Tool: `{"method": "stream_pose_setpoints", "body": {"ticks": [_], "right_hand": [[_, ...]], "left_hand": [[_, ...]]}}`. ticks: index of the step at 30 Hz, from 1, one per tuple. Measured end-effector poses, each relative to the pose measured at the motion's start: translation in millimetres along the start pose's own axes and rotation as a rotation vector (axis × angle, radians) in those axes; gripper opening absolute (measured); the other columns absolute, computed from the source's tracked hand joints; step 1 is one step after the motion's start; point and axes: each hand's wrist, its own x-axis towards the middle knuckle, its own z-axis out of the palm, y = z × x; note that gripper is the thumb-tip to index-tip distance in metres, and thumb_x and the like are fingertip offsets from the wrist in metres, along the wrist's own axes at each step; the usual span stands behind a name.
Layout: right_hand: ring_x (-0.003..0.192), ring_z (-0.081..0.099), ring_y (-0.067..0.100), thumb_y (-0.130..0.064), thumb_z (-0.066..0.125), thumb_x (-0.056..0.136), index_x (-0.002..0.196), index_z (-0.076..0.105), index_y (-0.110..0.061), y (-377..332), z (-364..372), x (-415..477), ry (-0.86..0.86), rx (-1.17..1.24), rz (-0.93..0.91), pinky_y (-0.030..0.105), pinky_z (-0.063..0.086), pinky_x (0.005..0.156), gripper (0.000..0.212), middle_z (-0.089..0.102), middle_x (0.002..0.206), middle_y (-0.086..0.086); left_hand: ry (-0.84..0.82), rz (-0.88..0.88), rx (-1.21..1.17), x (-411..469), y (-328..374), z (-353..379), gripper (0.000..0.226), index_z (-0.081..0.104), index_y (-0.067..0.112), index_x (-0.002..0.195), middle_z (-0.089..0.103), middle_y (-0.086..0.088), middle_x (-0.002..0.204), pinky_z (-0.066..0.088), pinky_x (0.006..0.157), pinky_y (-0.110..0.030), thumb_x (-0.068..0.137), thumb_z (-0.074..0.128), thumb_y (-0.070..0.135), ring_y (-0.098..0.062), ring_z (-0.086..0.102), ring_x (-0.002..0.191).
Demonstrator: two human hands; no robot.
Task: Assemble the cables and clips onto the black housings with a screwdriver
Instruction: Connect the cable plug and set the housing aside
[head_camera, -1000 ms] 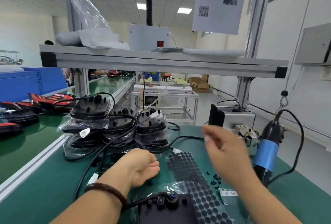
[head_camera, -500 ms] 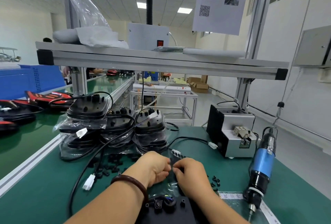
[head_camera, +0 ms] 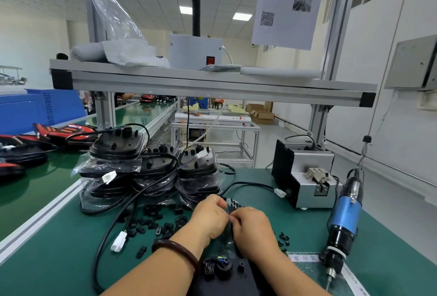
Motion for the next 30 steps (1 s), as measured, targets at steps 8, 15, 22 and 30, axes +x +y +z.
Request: {"method": "stream_pose_setpoints", "body": {"ticks": [8,15,22,30], "right_hand": [[0.083,0.057,0.023,-0.026,0.044,0.093,0.086,0.065,-0.014,-0.5,-1.0,1.5,0.012,-0.048,-0.016,0.036,0.047,0.073,0.025,0.063,0.089,0.003],[0.084,0.056,0.02,-0.022,0.047,0.09,0.086,0.064,-0.014,2.7,1.4,1.7,0.051,0.014,0.001,0.034,0.045,0.076,0.02,0.063,0.09,0.001],[0.079,0.055,0.013,-0.02,0.055,0.092,0.081,0.063,-0.018,9.6,-3.8,0.8,0.092,0.196,0.092,0.019,0.038,0.067,0.014,0.063,0.081,-0.004],[0.07,0.048,0.005,-0.016,0.058,0.09,0.079,0.065,-0.015,0.1,-5.4,-2.3,0.221,0.252,-0.043,0.008,0.035,0.064,0.014,0.057,0.073,-0.008]], "left_hand": [[0.0,0.083,-0.003,-0.6,-1.0,1.3,0.021,0.052,0.021,0.093,0.06,0.002,0.081,0.043,0.059,-0.018,0.087,0.052,0.001,-0.013,0.053,0.074],[-0.034,0.026,-0.105,-2.5,-0.1,0.3,0.026,0.052,0.017,0.096,0.06,0.002,0.078,0.049,0.067,-0.017,0.083,0.056,-0.004,-0.01,0.054,0.071],[0.003,-0.094,-0.174,-4.6,1.3,-1.0,0.027,0.051,0.013,0.102,0.062,-0.011,0.094,0.056,0.085,-0.041,0.083,0.056,-0.006,-0.025,0.062,0.089],[0.037,0.068,-0.157,-18.1,9.2,-6.6,0.046,0.049,0.025,0.119,0.066,0.012,0.096,0.054,0.081,-0.027,0.085,0.04,-0.005,-0.013,0.063,0.097]]}}
